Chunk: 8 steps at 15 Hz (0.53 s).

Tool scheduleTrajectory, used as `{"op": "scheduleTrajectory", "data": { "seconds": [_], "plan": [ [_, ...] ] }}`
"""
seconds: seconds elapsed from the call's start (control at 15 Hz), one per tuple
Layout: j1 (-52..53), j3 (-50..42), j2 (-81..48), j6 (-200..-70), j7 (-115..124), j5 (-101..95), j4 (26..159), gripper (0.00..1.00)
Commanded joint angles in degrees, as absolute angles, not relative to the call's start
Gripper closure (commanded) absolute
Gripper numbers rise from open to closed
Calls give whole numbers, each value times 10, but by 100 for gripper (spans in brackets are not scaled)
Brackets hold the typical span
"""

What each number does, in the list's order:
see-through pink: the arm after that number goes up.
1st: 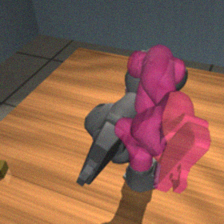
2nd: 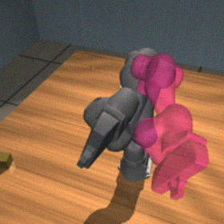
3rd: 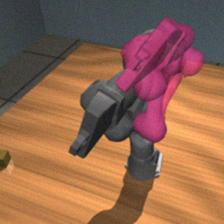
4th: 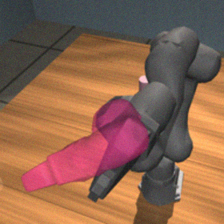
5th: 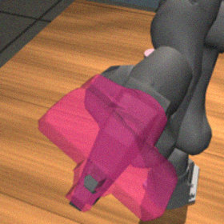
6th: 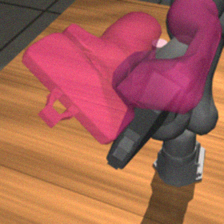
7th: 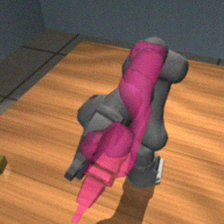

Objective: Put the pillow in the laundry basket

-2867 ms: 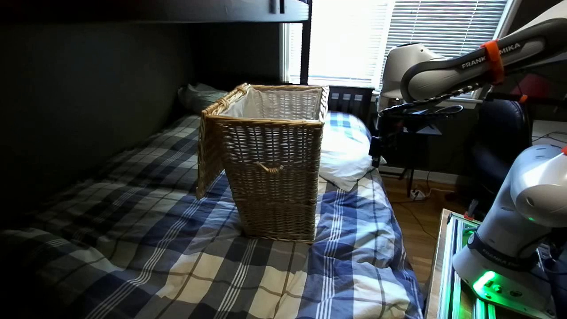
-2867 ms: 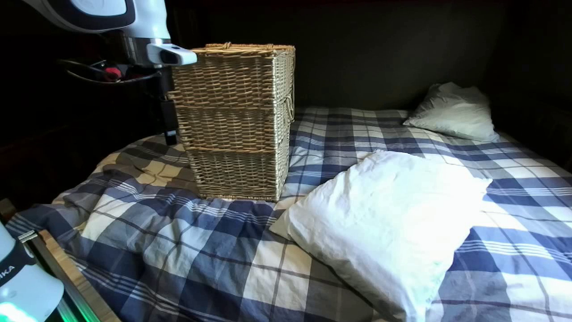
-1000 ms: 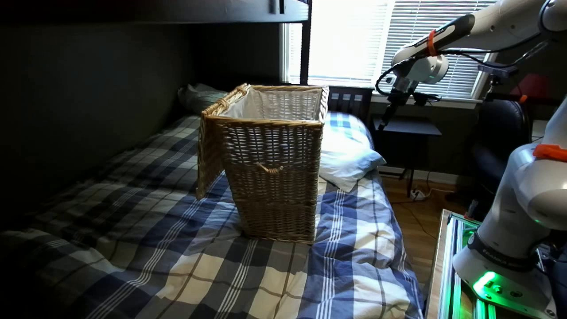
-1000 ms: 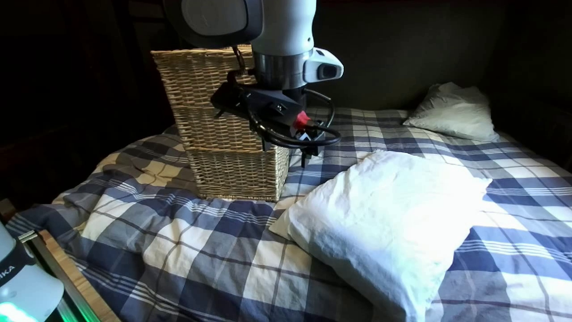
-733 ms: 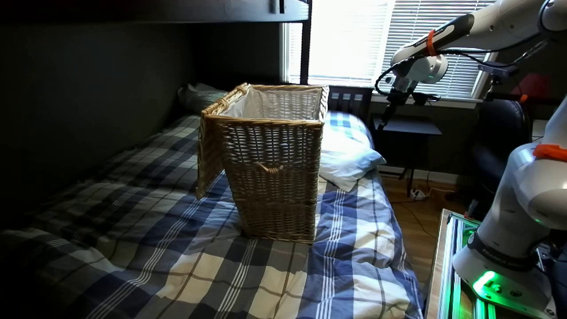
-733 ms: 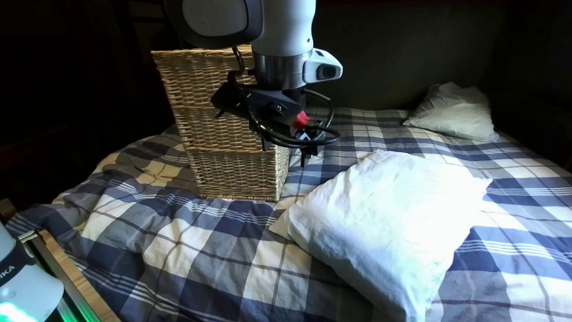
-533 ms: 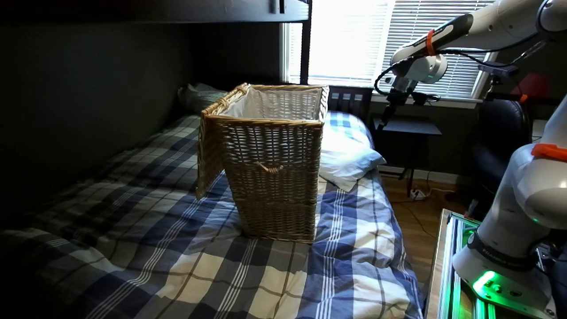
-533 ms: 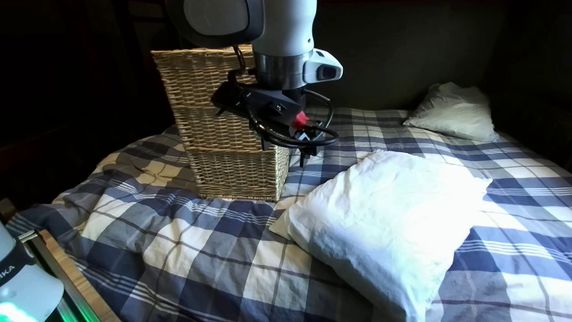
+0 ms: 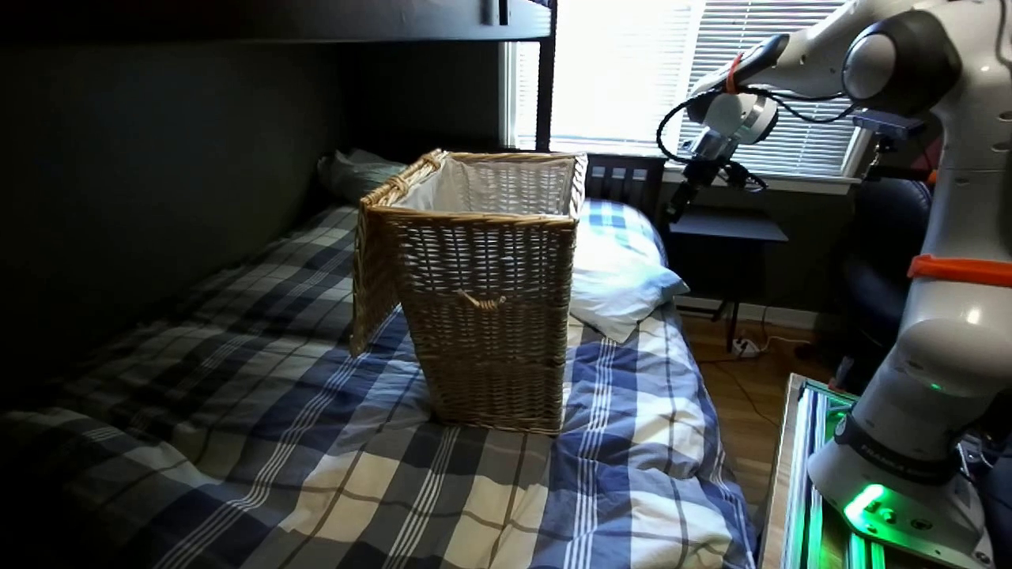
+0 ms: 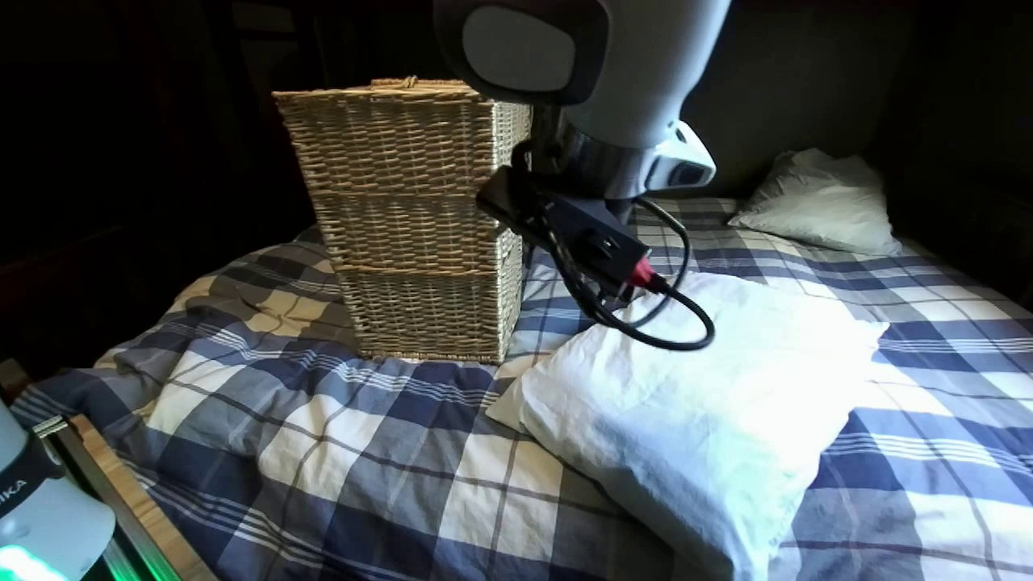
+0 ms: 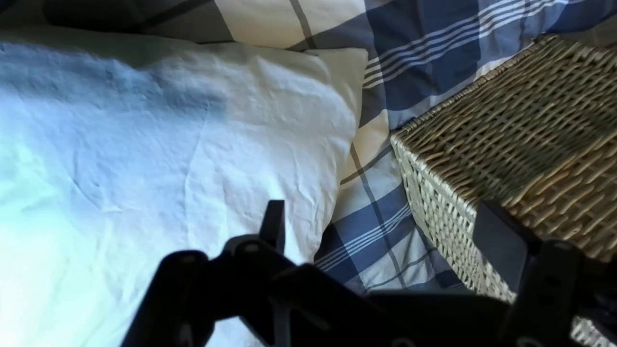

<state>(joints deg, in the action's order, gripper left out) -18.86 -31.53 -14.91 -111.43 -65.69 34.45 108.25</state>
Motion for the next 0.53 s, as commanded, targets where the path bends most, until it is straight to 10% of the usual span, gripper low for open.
{"op": "scheduleTrajectory", "data": {
  "seconds": [0.0,0.47],
  "plan": [
    [-294,-237,-285,-1076,-687,377,952,0],
    [-423,-127,-465,-1081,-653,351,745,0]
  ]
}}
